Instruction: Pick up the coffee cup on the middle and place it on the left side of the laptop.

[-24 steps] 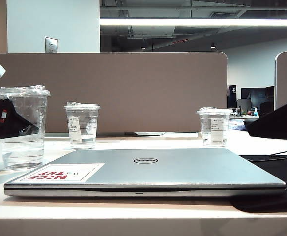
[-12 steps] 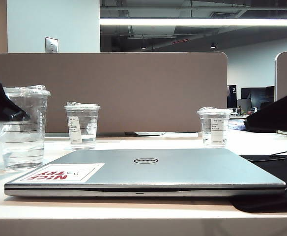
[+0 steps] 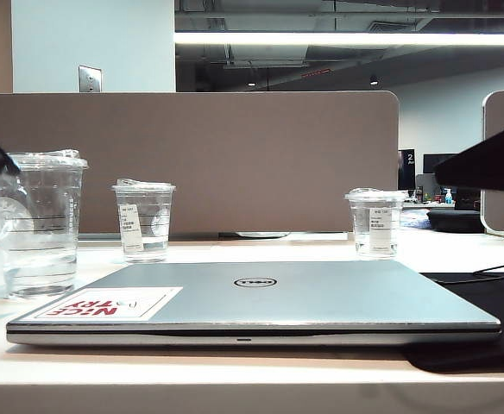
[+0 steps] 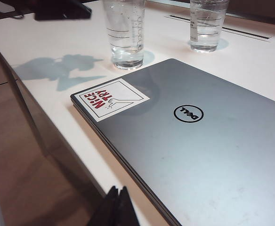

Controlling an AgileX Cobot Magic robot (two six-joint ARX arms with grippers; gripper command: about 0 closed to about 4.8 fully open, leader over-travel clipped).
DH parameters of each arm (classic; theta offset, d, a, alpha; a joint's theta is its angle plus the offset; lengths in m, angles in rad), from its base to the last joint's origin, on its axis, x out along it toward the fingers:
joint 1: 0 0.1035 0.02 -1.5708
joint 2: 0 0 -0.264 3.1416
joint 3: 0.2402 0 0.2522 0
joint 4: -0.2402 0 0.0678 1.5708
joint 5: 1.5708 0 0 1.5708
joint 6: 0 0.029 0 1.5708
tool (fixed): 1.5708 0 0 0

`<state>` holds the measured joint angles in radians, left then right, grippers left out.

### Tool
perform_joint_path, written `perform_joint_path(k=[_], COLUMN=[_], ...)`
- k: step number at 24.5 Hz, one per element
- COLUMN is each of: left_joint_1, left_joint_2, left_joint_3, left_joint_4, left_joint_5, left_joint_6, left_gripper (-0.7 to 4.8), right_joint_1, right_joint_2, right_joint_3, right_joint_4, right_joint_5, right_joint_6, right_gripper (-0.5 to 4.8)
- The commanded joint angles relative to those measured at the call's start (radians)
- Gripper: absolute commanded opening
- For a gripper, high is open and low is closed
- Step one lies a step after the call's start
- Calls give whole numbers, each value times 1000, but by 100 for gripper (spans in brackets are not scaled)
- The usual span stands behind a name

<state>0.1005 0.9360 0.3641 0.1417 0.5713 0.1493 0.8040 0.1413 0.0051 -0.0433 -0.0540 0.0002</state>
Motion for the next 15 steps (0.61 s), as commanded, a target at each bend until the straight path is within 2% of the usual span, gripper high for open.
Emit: perform_joint_path(k=[1,2,4,5,6,7,10,11,15], left_joint_1=[0,0,0,0,0,0,0,0,0], left_joint_2=[-153,-187,-311,-372,-443,-473,-591,-637,-754], left_joint_3=[2,2,2,2,2,2,2,2,1], left_joint_4=[-139,-161,-225,-240,-241,-238,-241,-250,-286], left_joint_5=[-33,-32,-33,-33,-34,-37,-101,-129,-217], left_joint_6=[-49,-69,-99,-102,-106,-108,-167,-213,-240], left_gripper=[479,479,318,186,23,-10,-5,-5,-5], right_joint_1=[0,-1,-3,-7,-19,-26,-80,-120,-253], right_joint_2=[-18,-28,-51,-59,-67,-68,-71,-74,-116], right_joint_3=[-4,-4,-4,-4,-4,-4,-4,-4,-4], right_joint_4=[17,17,17,17,18,18,18,17,17], right_joint_5=[-1,-1,-1,-1,-1,-1,-1,-1,-1], right_joint_6=[0,-1,0,-1,0,0,0,-1,0], right_gripper=[-5,-5,-5,-5,-5,-5,-5,-5,-5])
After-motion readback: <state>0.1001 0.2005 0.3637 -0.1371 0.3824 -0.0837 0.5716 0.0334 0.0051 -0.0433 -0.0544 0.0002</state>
